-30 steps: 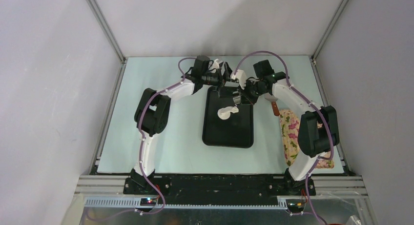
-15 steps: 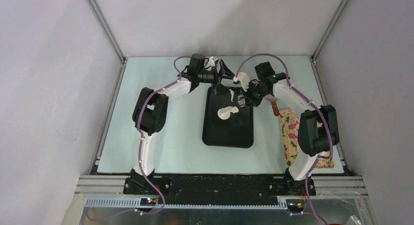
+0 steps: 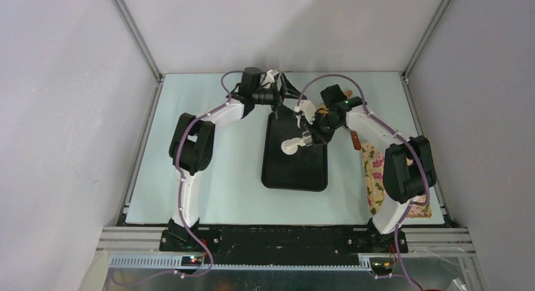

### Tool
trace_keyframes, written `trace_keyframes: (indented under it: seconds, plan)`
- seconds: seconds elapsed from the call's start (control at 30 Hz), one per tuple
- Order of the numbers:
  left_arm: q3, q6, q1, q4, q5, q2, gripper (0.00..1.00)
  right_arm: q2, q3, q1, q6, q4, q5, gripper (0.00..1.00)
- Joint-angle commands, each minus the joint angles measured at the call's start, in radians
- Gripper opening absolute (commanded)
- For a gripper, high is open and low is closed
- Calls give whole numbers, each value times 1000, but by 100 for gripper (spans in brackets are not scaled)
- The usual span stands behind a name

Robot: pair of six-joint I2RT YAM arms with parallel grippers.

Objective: Roll out the dumpling wrappers from the dough

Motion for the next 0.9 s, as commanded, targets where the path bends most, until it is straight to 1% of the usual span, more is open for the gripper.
trace_keyframes:
  seconds: [0.0, 0.13, 0.2, 0.27, 0.33, 0.43, 0.53, 0.67, 0.87]
  plan:
    - [11, -36, 2, 77, 28, -96, 100, -29, -1, 52, 92, 3, -71, 0]
    - [13, -43, 2, 92, 29, -112, 100, 3, -4, 57, 199, 32, -240, 0]
    - [9, -49, 0, 100, 31, -114, 100, -1, -15, 57, 262, 82, -302, 0]
    - [2, -53, -3, 107, 30, -118, 100, -19, -36, 62, 329, 157, -331, 0]
    - [-8, -57, -9, 114, 30, -119, 100, -44, -66, 63, 418, 258, -327, 0]
    - [-22, -62, -17, 122, 28, -118, 100, -73, -109, 56, 492, 401, -288, 0]
    - [-32, -64, -18, 123, 27, -118, 100, -115, -146, 18, 587, 505, -243, 0]
    - [-34, -64, -18, 126, 28, -114, 100, -185, -212, -28, 658, 645, -205, 0]
    - [-32, -60, -18, 128, 26, -106, 100, -235, -249, -62, 702, 688, -183, 0]
